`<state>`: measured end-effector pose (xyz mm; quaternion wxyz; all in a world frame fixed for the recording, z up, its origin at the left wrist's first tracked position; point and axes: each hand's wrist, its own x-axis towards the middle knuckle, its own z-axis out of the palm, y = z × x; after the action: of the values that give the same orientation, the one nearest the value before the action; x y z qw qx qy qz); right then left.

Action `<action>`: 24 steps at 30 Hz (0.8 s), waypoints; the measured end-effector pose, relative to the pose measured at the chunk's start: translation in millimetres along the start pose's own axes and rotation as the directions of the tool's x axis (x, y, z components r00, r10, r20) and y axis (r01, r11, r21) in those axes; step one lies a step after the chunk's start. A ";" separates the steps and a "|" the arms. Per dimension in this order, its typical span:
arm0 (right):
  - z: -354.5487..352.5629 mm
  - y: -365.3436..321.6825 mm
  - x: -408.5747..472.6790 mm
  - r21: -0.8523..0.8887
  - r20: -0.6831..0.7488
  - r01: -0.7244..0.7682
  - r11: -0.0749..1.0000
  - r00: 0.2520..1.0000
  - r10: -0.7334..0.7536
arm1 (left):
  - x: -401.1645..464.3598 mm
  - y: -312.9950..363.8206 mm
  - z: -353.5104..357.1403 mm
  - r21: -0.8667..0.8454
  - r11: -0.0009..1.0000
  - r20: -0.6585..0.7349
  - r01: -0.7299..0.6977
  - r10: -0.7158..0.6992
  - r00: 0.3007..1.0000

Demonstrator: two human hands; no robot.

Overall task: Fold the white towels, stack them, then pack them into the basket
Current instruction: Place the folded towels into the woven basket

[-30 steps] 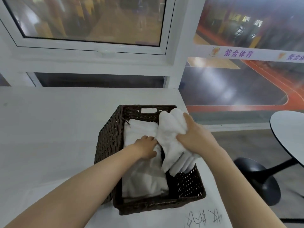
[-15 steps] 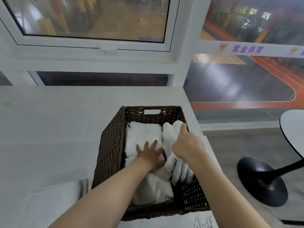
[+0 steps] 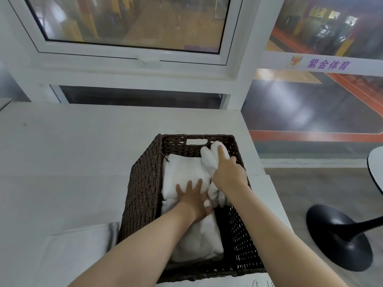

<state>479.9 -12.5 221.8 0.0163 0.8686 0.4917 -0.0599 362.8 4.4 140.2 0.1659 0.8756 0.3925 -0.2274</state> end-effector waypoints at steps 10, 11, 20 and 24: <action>52.8 12.7 1.4 -0.100 0.099 0.030 0.995 0.995 -0.020 | 2.9 0.1 -0.4 -0.001 1.000 -0.023 0.004 -0.004 1.000; 50.6 11.7 2.0 -0.066 0.153 -0.005 0.998 0.988 0.015 | 3.1 -0.1 0.0 -0.006 1.000 -0.022 0.006 -0.006 1.000; 47.8 13.6 15.9 0.038 0.260 -0.077 0.996 0.963 0.064 | 7.6 7.0 0.8 0.042 0.999 -0.006 0.014 -0.014 1.000; 54.3 13.4 24.9 0.074 0.240 -0.092 0.993 0.968 0.072 | 10.8 13.0 10.3 0.202 0.972 -0.107 -0.117 0.141 0.984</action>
<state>499.3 -2.9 164.5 0.0405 0.8748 0.4468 -0.1831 376.4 -2.0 127.3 0.0699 0.9234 0.3199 -0.2000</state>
